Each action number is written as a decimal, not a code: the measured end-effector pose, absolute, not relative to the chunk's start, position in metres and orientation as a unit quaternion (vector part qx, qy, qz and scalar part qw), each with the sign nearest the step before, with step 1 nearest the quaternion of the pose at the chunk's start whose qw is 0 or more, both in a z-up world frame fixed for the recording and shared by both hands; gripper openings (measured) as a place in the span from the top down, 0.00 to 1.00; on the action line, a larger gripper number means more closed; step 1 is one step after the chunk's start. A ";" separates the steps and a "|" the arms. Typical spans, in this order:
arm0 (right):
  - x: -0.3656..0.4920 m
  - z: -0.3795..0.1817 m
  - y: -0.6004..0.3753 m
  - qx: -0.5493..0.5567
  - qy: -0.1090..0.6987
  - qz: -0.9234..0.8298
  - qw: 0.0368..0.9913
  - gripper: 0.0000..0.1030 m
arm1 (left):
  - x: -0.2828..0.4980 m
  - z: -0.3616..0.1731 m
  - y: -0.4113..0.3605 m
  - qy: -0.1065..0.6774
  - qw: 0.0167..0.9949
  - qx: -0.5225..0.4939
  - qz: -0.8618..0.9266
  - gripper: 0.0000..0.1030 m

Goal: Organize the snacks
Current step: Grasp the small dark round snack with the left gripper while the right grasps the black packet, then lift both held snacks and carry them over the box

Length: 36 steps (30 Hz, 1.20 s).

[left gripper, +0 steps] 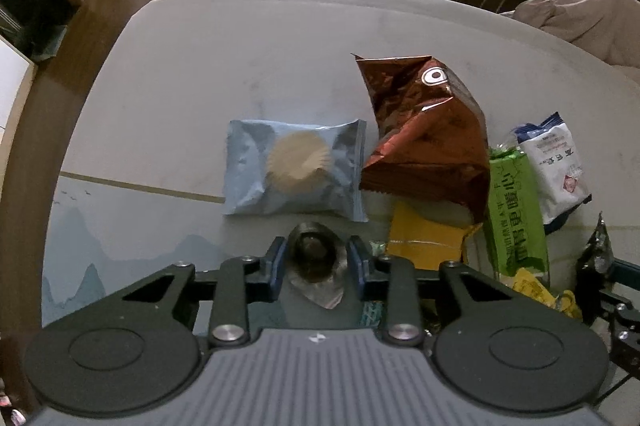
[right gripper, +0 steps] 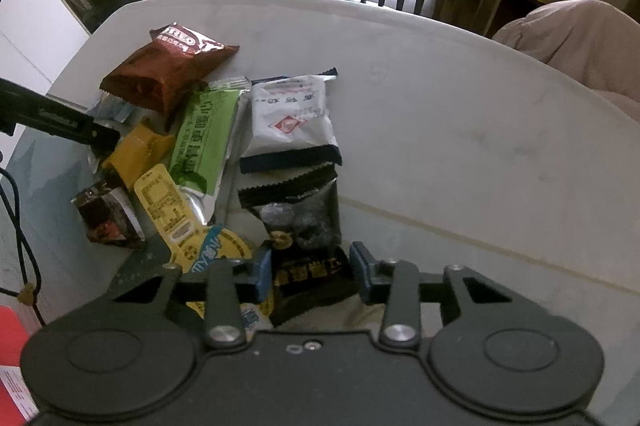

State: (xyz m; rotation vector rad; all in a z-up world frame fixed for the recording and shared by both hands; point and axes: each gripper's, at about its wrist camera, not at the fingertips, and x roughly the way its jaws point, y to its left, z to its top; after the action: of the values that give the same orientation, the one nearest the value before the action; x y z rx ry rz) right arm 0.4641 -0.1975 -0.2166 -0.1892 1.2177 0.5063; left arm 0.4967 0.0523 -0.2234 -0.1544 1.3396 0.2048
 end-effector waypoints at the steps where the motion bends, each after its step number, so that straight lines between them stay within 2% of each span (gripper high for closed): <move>1: 0.464 -0.215 -0.198 -0.085 0.566 0.233 0.786 0.65 | 0.497 -0.223 0.052 0.619 0.776 -0.071 0.096 0.71; 14: 0.440 -0.179 -0.210 -0.059 0.549 0.227 0.802 0.68 | 0.472 -0.190 0.073 0.602 0.787 -0.092 0.099 0.71; 25: 0.399 -0.121 -0.214 -0.048 0.530 0.217 0.818 0.68 | 0.434 -0.124 0.075 0.566 0.815 -0.093 0.080 0.71; 36: 0.330 -0.063 -0.210 -0.049 0.505 0.216 0.834 0.68 | 0.360 -0.072 0.069 0.547 0.832 -0.080 0.047 0.71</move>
State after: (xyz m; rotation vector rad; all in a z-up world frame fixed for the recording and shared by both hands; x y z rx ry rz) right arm 0.3299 -0.2095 -0.0631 -0.1032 1.0704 0.4566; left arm 0.3598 0.0690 -0.0716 -0.1703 1.1592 0.0988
